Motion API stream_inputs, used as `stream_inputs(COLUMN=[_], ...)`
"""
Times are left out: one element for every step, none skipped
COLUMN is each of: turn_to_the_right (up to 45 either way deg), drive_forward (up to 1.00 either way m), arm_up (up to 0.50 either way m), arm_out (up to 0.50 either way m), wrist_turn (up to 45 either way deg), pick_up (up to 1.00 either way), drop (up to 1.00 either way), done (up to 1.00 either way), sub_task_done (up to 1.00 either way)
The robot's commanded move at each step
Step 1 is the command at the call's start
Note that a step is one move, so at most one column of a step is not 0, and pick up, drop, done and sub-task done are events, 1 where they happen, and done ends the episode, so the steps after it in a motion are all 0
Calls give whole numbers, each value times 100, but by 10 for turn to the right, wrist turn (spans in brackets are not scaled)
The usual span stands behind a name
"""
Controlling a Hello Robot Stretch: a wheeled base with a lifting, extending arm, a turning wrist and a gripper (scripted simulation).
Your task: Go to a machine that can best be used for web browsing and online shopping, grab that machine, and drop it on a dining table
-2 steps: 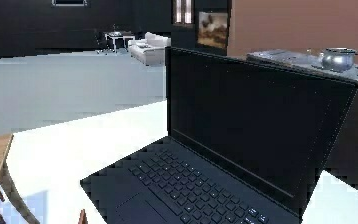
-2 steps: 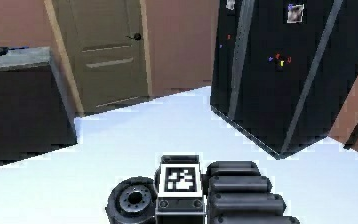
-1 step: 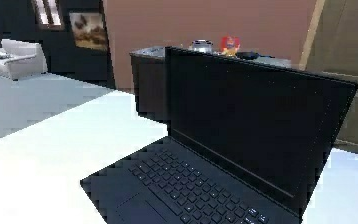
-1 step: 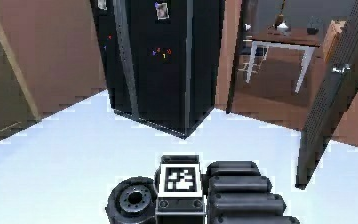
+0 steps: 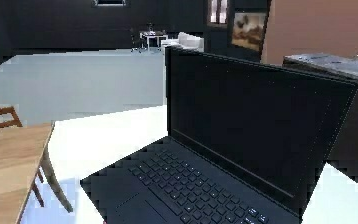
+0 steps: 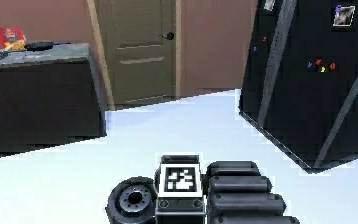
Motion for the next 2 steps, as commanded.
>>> stream_inputs(turn_to_the_right=[0,-120], drive_forward=[15,0], arm_up=[0,0], arm_out=[0,0], wrist_turn=[0,0], pick_up=[0,0], drop=[0,0], done=[0,0], sub_task_done=[0,0])
